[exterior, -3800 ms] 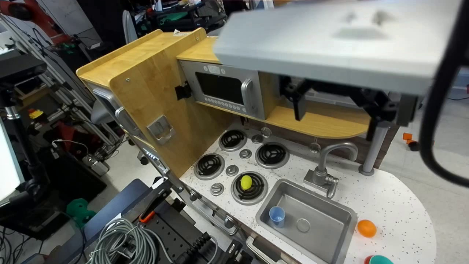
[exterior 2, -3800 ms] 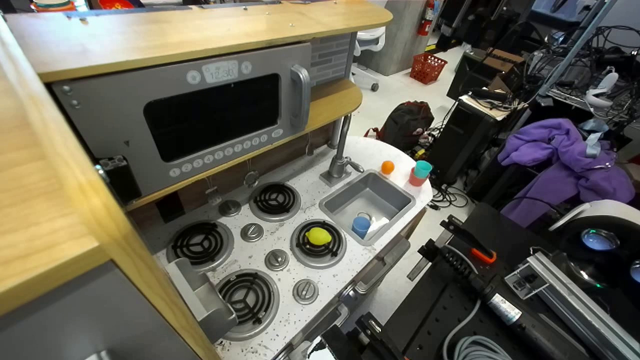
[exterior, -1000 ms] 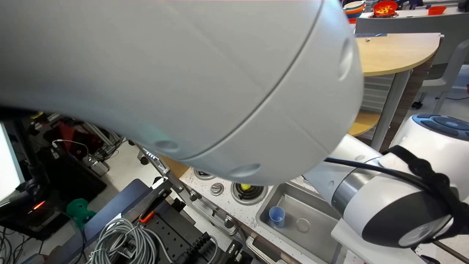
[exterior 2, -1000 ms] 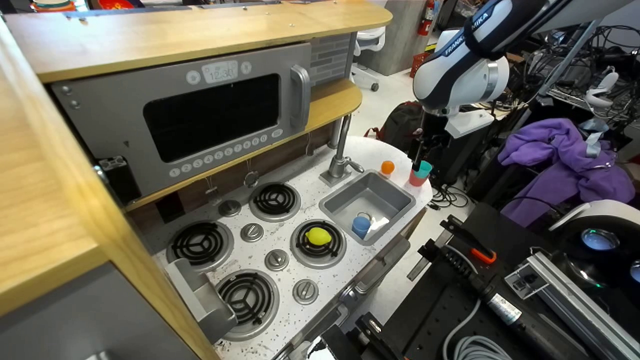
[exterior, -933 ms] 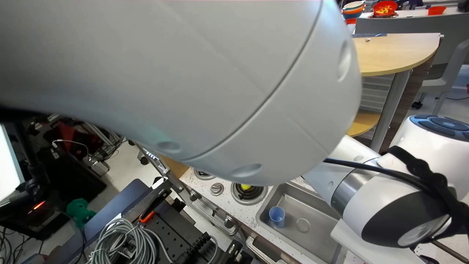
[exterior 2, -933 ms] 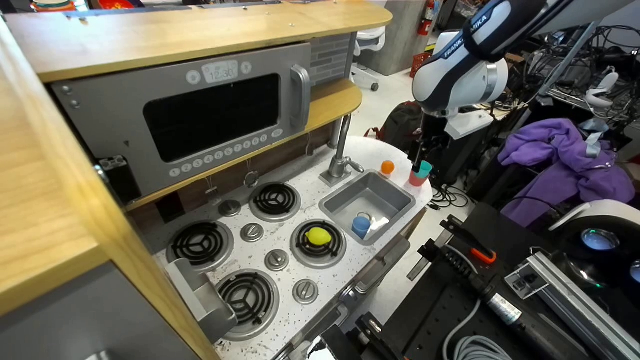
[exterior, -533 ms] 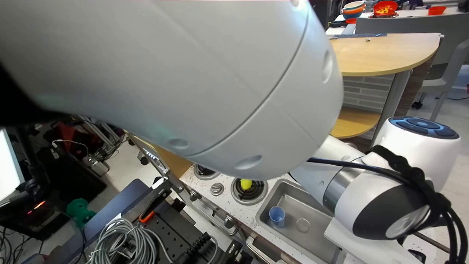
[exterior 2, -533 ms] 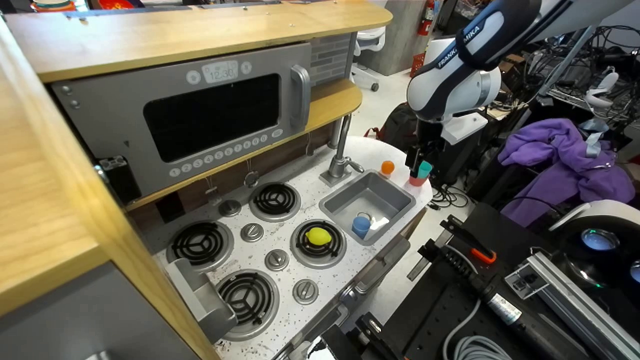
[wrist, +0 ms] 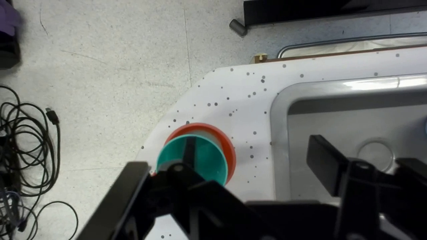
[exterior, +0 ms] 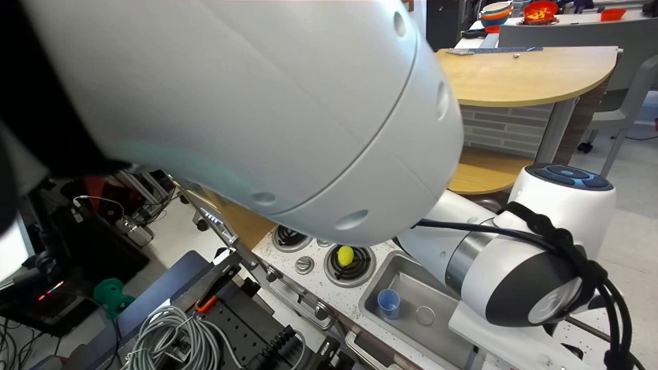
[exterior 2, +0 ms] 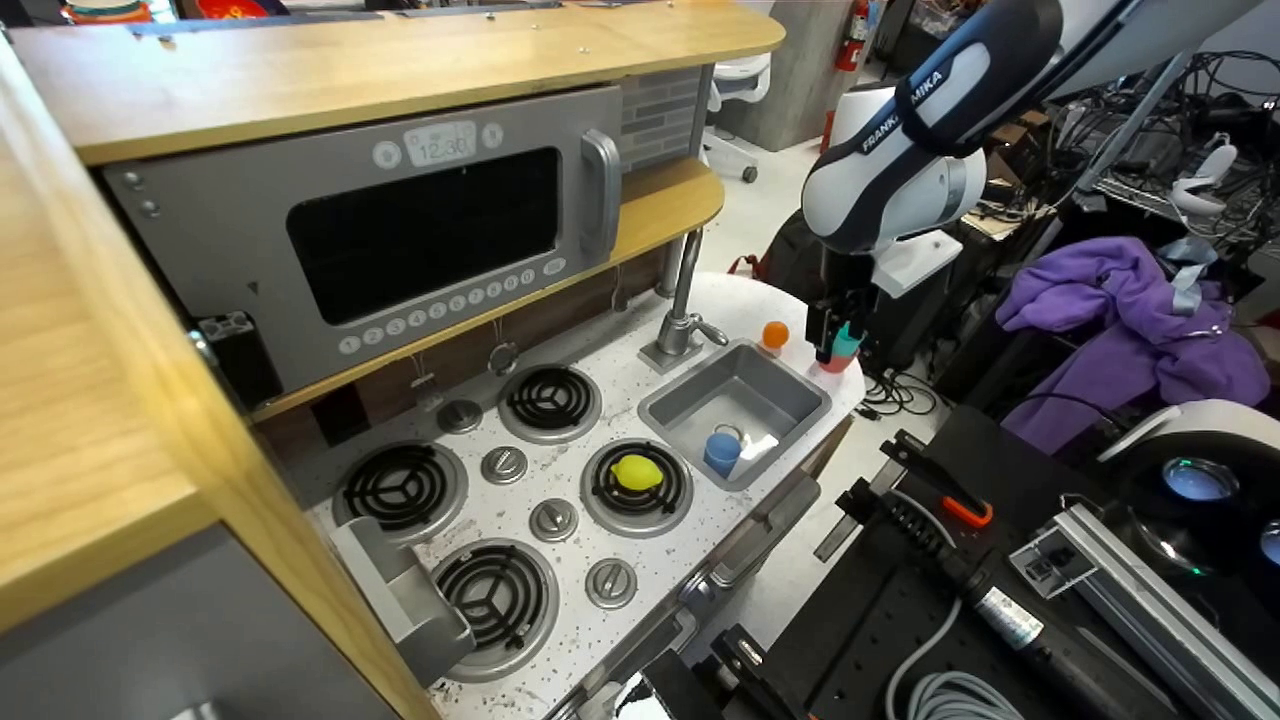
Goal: Put the blue cup in the sink
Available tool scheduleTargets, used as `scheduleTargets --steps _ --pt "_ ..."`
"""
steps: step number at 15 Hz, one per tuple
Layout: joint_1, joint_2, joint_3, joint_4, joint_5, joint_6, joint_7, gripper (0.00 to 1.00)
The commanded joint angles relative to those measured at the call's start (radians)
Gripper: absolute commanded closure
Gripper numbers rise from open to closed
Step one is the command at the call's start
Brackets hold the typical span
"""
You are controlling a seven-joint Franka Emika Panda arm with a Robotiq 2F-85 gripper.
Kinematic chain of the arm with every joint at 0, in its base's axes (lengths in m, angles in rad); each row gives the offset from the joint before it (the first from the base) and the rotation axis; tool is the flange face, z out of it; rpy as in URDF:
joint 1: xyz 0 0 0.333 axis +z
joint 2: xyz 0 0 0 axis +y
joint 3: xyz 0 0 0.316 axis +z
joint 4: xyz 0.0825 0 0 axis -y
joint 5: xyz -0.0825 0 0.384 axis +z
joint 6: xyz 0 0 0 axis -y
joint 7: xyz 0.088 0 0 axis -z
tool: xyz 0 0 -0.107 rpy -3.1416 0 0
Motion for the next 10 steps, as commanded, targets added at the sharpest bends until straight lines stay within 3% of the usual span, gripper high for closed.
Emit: scheduleTargets --steps 1,8,10 --pt "0.008 0.048 -0.014 0.060 -0.028 0.007 0.026 0.48" --pt "0.004 0.056 -0.012 0.089 -0.032 0.001 0.027 0.99" --pt "-0.001 0.048 -0.011 0.089 -0.028 0.001 0.026 1.00"
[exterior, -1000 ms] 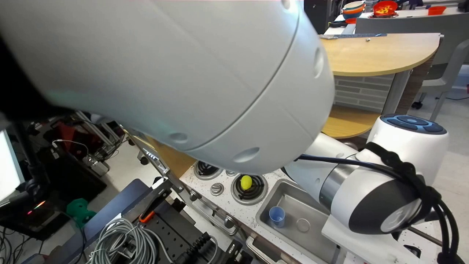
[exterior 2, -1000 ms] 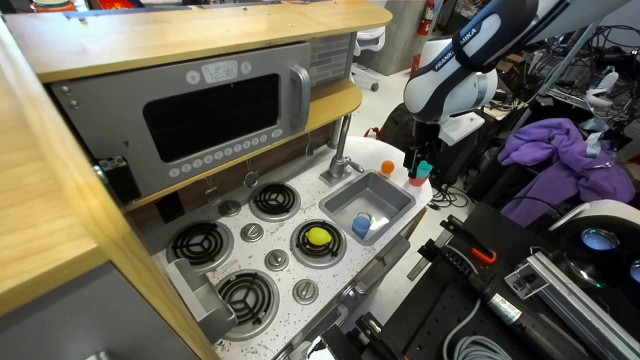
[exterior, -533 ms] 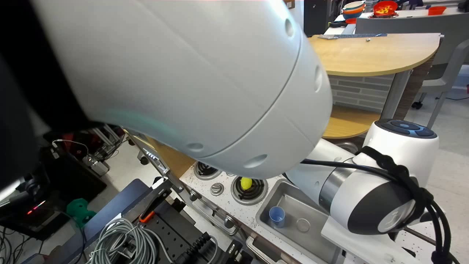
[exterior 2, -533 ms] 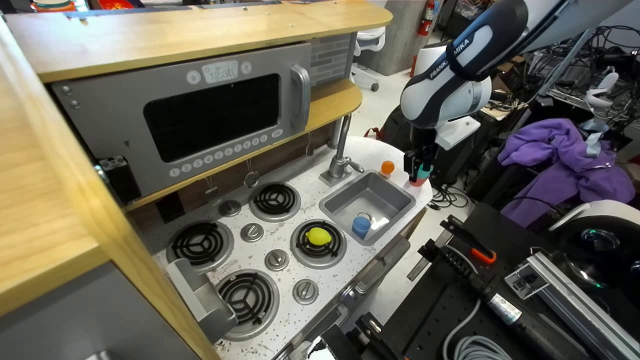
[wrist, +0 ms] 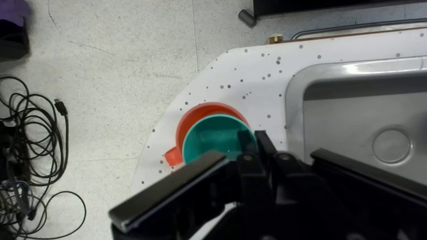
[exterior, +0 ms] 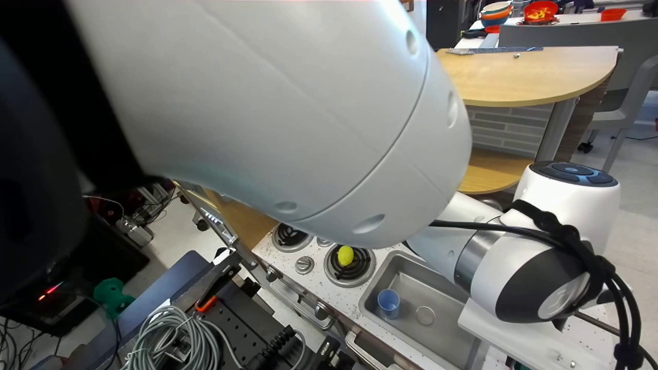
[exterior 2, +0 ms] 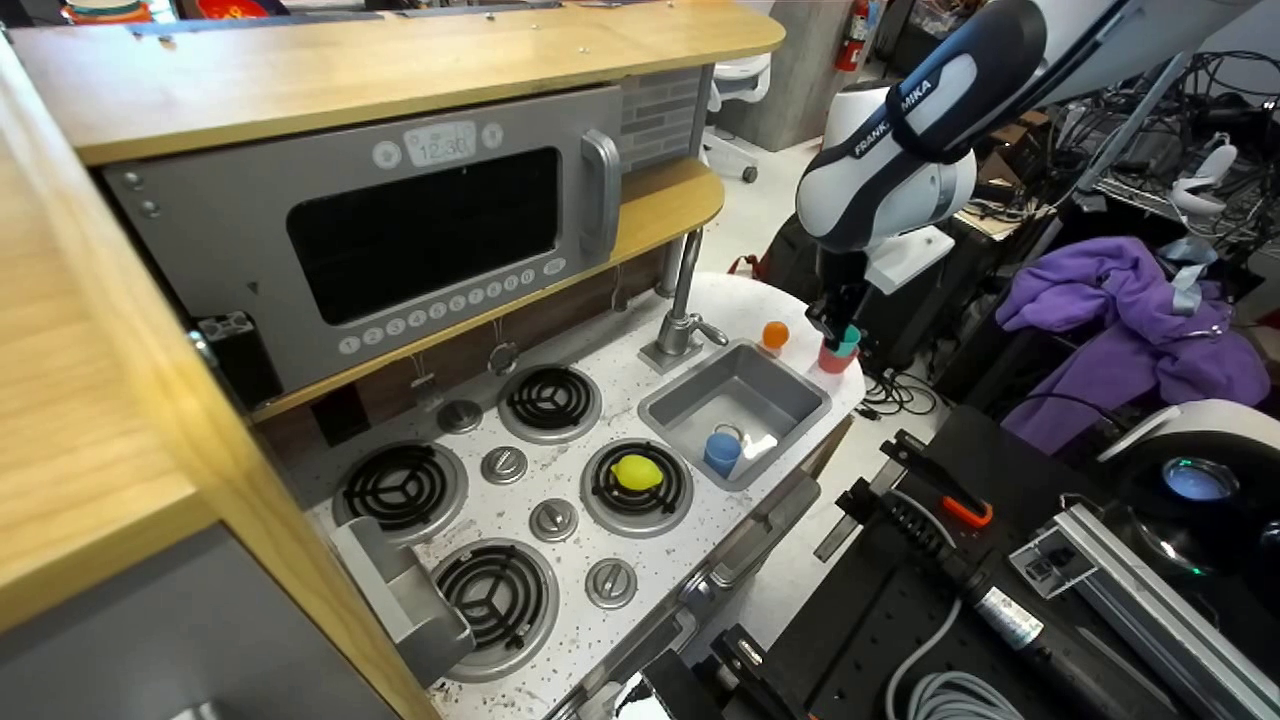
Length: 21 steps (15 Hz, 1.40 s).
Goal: Put the blue cup in the sink
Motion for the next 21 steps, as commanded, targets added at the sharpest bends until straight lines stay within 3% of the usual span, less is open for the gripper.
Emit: scheduleTargets --steps 1,9,15,21 --pt "-0.004 0.001 -0.006 0.021 -0.015 0.004 0.017 1.00" --pt "-0.022 -0.144 -0.003 -0.094 -0.032 -0.027 -0.071 0.99" --pt "-0.029 -0.257 0.038 -0.183 -0.018 -0.218 -0.193 0.99" --pt "0.000 -0.215 0.070 -0.169 -0.041 -0.132 -0.225 0.99"
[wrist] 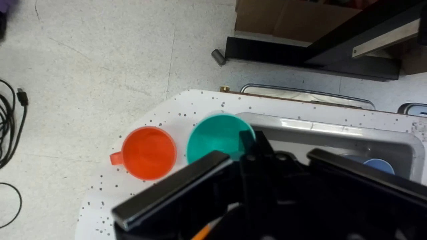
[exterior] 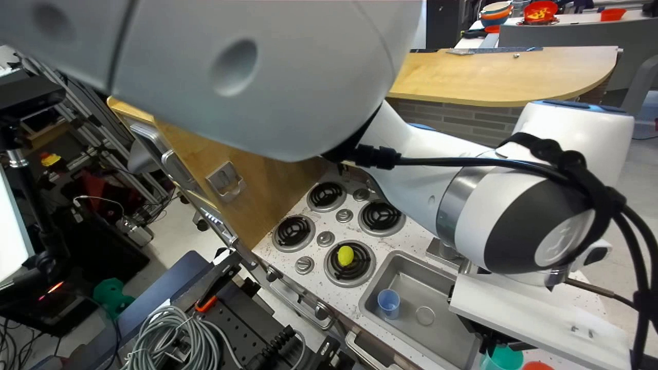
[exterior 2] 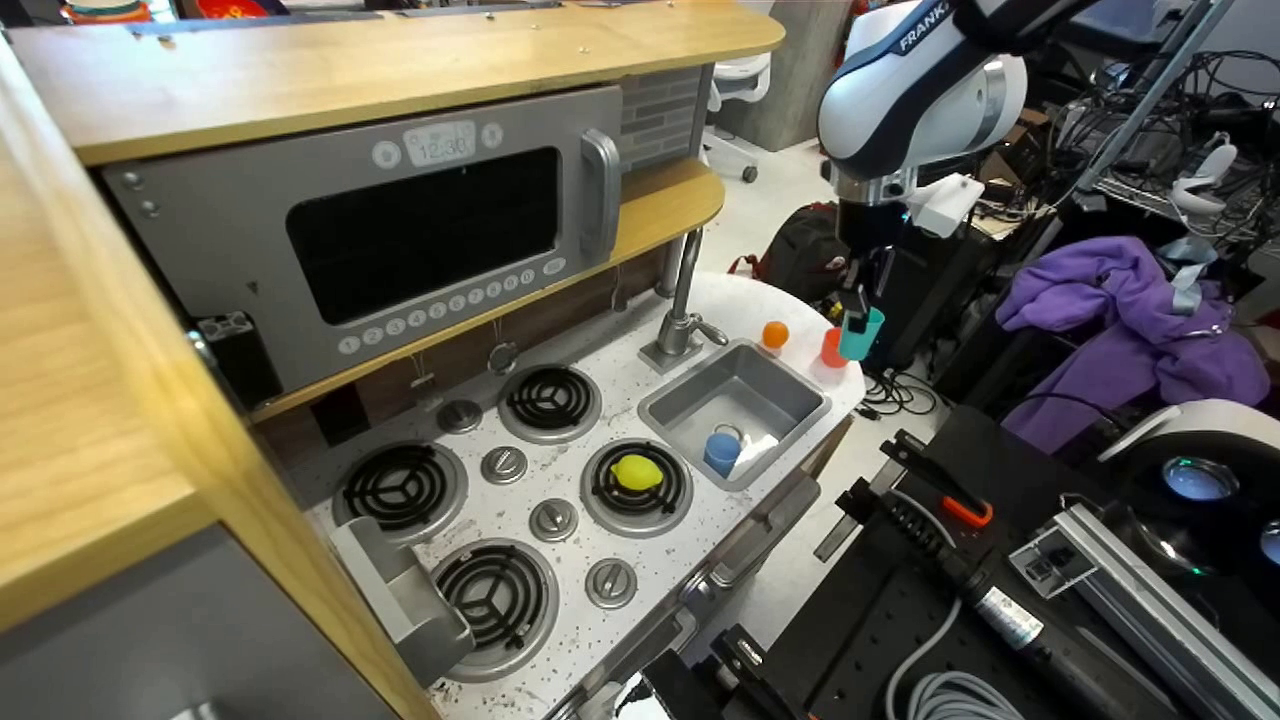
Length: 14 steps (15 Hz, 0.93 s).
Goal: Put the blue cup in the sink
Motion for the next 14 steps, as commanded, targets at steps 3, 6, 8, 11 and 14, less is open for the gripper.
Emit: scheduleTargets --steps 3,6,8,11,14 --pt "0.022 0.048 0.041 0.012 -0.017 0.084 0.008 0.99" --pt "0.042 0.100 0.038 0.027 -0.031 0.134 0.019 0.99" --pt "0.053 0.152 0.032 0.057 -0.039 0.162 0.027 0.99" --pt "0.075 0.220 0.020 0.105 -0.073 0.189 0.030 0.99" --pt "0.094 0.283 0.008 0.169 -0.119 0.184 0.028 0.99"
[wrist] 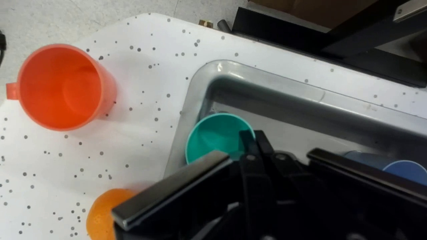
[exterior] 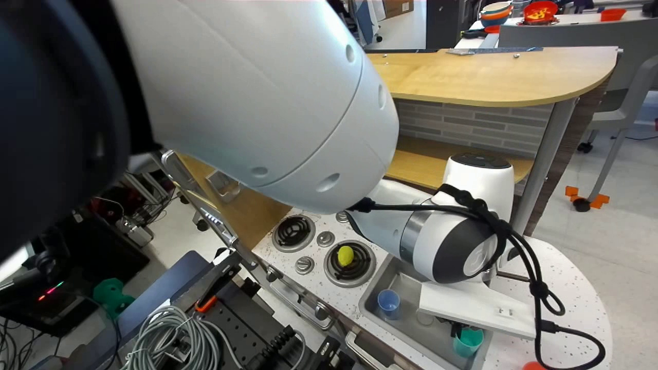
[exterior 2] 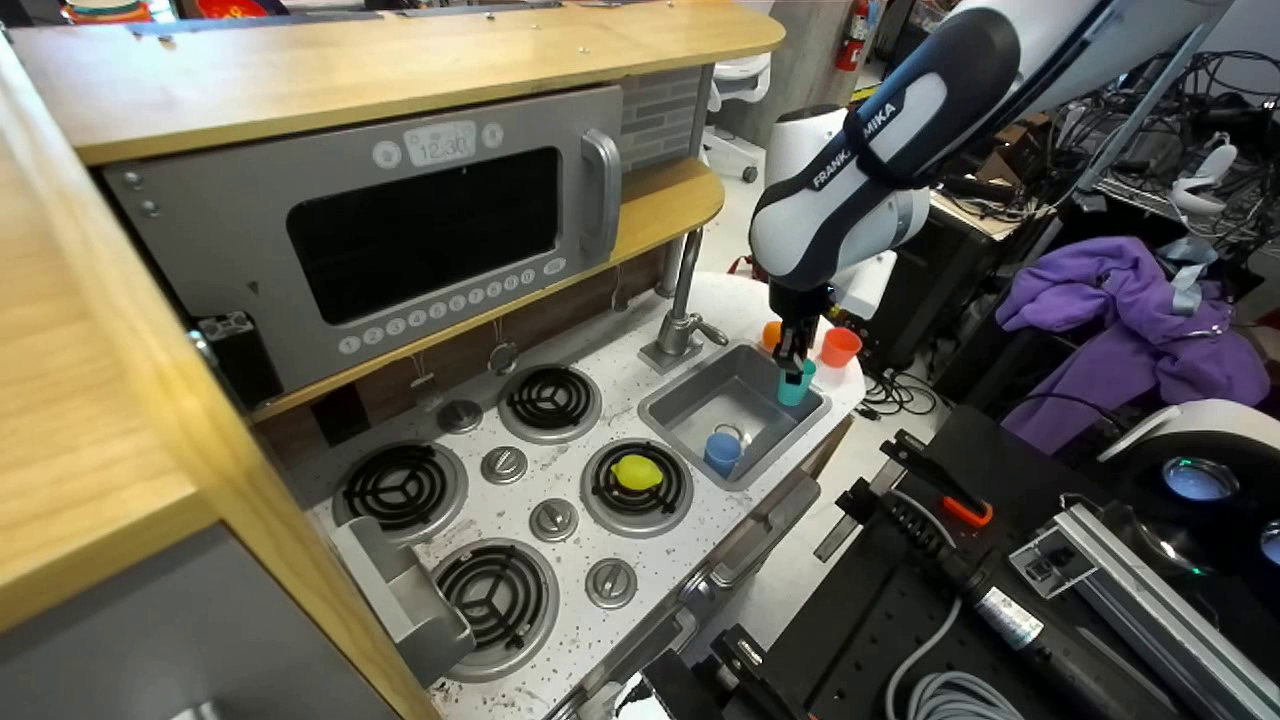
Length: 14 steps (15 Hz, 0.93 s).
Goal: Put the blue cup in the sink
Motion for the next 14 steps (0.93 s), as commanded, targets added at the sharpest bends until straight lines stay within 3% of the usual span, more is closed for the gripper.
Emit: scheduleTargets --steps 1,9,14 --pt "0.034 0.089 -0.027 0.102 -0.069 0.008 0.019 0.99" --pt "0.055 0.175 -0.021 0.186 -0.095 -0.014 0.023 0.99" --pt "0.033 0.154 0.012 0.156 -0.049 -0.038 0.054 0.99"
